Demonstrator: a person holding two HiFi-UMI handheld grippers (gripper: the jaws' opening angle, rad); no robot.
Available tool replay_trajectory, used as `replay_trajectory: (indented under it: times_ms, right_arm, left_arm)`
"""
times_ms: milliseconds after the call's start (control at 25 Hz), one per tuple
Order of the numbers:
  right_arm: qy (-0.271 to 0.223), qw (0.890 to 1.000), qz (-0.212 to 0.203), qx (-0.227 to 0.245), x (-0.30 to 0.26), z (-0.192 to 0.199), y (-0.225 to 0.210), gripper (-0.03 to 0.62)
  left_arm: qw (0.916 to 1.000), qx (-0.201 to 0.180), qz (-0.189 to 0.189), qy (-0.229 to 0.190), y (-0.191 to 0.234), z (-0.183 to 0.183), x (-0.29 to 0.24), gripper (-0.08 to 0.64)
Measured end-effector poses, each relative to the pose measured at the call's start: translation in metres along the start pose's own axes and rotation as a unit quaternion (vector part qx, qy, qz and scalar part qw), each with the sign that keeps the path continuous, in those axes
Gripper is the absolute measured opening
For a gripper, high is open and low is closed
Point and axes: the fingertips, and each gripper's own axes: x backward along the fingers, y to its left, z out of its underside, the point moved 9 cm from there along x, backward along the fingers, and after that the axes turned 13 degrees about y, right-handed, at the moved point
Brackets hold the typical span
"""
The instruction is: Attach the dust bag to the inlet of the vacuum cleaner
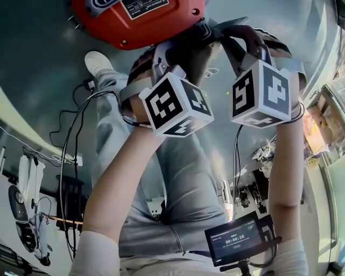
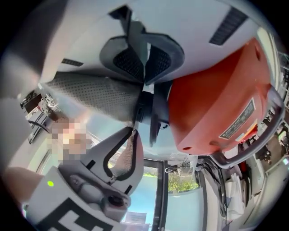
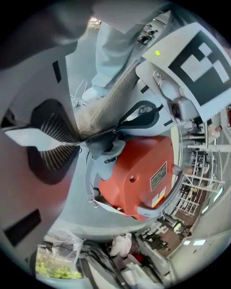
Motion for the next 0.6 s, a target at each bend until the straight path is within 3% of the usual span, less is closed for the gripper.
replay_trajectory:
  times_ms: [120, 200, 280, 400, 440, 520, 560, 600]
  right_arm:
    - [-0.017, 1.0, 0.007, -0.017, -0.001, 0.003, 0.006, 0.028]
    - [-0.065, 0.995, -0.027, -0.067, -0.003, 0.013, 0.001, 0.029]
    - [-0.098, 0.989, -0.047, -0.1, 0.01, 0.028, -0.001, 0.028]
    - [-0.069, 0.992, -0.029, -0.098, 0.03, 0.065, -0.003, 0.03]
    - [-0.054, 0.994, -0.028, -0.092, 0.03, 0.077, -0.002, 0.047]
    - [-0.026, 0.997, -0.039, -0.062, 0.019, 0.089, 0.0, 0.145]
    - [-0.012, 0.998, -0.041, -0.036, 0.008, 0.088, -0.002, 0.219]
    - [0.001, 0.999, -0.038, -0.005, -0.003, 0.085, -0.004, 0.245]
  left_arm:
    - [0.9998, -0.014, 0.015, -0.001, 0.0, 0.0, -0.004, 0.021]
    - [0.9994, -0.016, 0.022, -0.021, 0.006, 0.004, 0.002, 0.02]
    - [0.9981, 0.006, 0.047, -0.04, 0.012, 0.019, 0.025, 0.021]
    - [0.9931, 0.01, 0.105, -0.05, 0.018, 0.039, 0.079, 0.021]
    - [0.9906, 0.003, 0.127, -0.05, 0.016, 0.04, 0.095, 0.023]
    - [0.9869, -0.02, 0.152, -0.05, 0.002, 0.031, 0.116, 0.038]
    - [0.9868, -0.032, 0.152, -0.047, -0.006, 0.022, 0.119, 0.072]
    - [0.9877, -0.043, 0.145, -0.04, -0.014, 0.012, 0.118, 0.106]
